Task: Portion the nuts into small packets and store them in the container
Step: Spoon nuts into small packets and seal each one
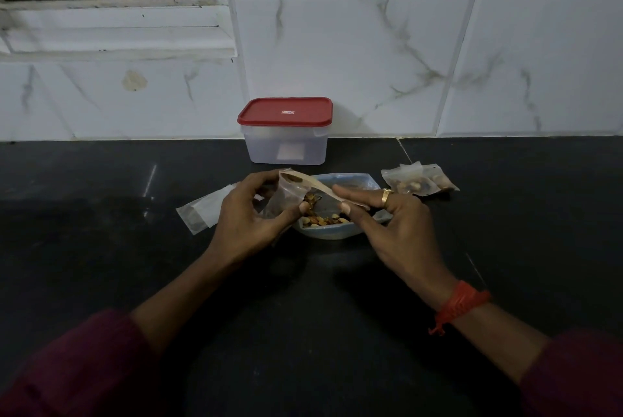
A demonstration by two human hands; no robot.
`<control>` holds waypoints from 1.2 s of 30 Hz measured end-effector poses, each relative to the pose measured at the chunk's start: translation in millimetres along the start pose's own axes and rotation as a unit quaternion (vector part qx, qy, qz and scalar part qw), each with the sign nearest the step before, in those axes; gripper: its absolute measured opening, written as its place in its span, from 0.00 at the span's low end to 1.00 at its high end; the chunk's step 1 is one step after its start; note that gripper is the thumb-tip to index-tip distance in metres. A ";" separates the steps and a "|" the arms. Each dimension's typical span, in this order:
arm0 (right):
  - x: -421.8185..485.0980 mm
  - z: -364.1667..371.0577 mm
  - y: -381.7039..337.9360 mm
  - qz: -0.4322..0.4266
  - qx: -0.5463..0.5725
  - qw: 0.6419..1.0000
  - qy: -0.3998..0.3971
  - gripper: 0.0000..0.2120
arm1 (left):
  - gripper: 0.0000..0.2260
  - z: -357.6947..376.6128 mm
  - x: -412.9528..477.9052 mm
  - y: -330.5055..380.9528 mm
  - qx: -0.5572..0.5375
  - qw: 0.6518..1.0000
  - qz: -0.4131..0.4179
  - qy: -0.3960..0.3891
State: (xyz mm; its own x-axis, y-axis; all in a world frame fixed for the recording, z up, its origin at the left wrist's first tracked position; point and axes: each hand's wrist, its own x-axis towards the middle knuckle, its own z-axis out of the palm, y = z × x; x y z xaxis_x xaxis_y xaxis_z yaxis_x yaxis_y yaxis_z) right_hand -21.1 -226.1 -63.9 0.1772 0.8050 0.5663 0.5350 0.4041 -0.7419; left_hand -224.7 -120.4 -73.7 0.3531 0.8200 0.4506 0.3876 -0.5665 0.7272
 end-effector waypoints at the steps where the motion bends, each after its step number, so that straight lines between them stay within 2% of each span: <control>1: -0.1 0.3 0.7 -0.010 -0.002 1.000 0.000 0.13 | 0.32 0.1 -0.1 1.3 -0.006 1.000 -0.003 0.000; 9: 2.6 -1.1 1.0 -0.036 -0.012 0.997 0.064 0.13 | 0.32 0.2 -0.3 5.7 -0.034 0.999 -0.014 -0.003; 16: 3.5 -0.2 5.7 -0.063 -0.085 0.993 0.055 0.14 | 0.30 0.5 -0.1 5.7 -0.048 0.999 -0.021 -0.013; 20: 4.0 -0.1 6.1 -0.025 -0.057 0.998 0.003 0.23 | 0.30 0.2 0.0 7.2 -0.053 0.998 -0.024 -0.017; 22: 4.4 -1.5 4.8 -0.023 -0.037 0.999 0.011 0.24 | 0.30 0.2 -0.1 6.4 -0.052 0.998 -0.022 -0.016; 26: 9.4 -8.8 7.3 -0.046 -0.050 0.994 0.091 0.14 | 0.31 0.5 0.7 2.4 -0.037 0.999 -0.028 0.004; 30: 10.4 -17.2 15.5 -0.065 -0.178 0.973 0.129 0.13 | 0.32 -0.1 0.9 1.8 -0.038 0.998 -0.037 0.029; 32: 11.5 -20.5 17.6 -0.071 -0.219 0.965 0.122 0.12 | 0.32 -0.6 0.5 2.2 -0.038 0.998 -0.037 0.041; 36: 13.5 -21.5 20.9 -0.064 -0.349 0.935 0.005 0.10 | 0.32 -1.6 0.4 1.6 -0.038 0.997 -0.043 0.045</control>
State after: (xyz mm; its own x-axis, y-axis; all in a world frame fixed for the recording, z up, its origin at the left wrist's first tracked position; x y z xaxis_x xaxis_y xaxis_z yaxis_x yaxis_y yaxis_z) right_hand 10.2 -216.1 -64.1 0.0802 0.7637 0.6405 0.9607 0.1122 -0.2540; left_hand -225.2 -120.8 -71.5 0.2421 0.8710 0.4275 0.3453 -0.4892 0.8009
